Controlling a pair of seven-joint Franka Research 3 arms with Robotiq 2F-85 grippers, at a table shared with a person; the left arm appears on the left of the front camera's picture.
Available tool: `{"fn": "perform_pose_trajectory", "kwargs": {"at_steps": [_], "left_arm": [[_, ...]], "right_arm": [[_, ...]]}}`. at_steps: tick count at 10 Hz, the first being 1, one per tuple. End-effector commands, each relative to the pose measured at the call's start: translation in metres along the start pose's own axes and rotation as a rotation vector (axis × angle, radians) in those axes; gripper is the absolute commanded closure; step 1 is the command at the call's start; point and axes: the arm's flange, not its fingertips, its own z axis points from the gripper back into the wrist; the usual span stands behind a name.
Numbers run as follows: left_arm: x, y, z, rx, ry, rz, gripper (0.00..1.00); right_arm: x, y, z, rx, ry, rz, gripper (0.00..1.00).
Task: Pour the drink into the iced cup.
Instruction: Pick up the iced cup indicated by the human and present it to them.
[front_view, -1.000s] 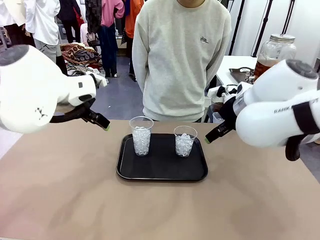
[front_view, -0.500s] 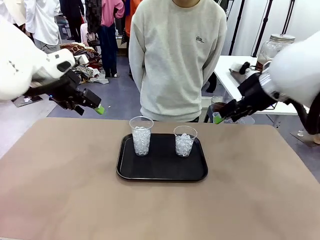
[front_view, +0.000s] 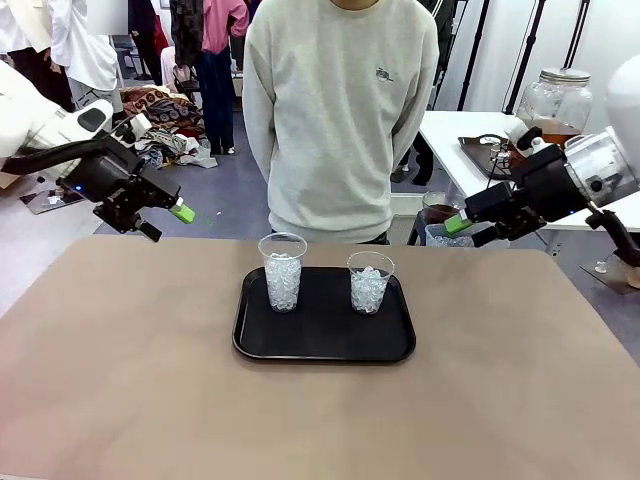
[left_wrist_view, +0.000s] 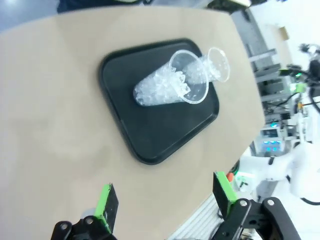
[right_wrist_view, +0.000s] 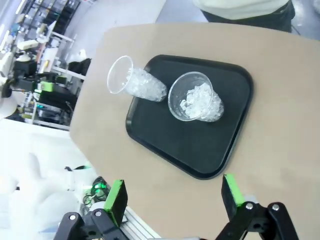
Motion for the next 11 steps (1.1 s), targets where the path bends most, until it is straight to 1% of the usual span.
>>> {"fn": "perform_pose_trajectory", "kwargs": {"at_steps": [1,2,6,7,8,9,11], "left_arm": [[0.008,0.011,-0.003,0.009,-0.008,0.012,0.0],[0.0,0.0,0.0,0.0,0.0,0.0,0.0],[0.0,0.0,0.0,0.0,0.0,0.0,0.0],[0.002,0.0,-0.003,0.027,0.005,0.004,0.0],[0.009,0.009,0.002,-0.011,-0.009,0.072,0.0],[0.014,0.018,0.007,-0.059,-0.013,0.094,0.0],[0.018,0.034,0.013,-0.136,-0.018,0.112,0.0]], "right_arm": [[0.007,-0.01,-0.005,0.043,0.008,0.034,0.0],[0.0,0.0,0.0,0.0,0.0,0.0,0.0],[0.0,0.0,0.0,0.0,0.0,0.0,0.0],[-0.002,-0.001,-0.001,-0.025,0.015,0.006,0.0],[0.005,-0.003,0.0,0.025,0.018,-0.063,0.0],[0.012,-0.01,0.005,0.094,0.021,-0.143,0.0],[0.018,-0.025,0.014,0.185,0.009,-0.244,0.0]]}}
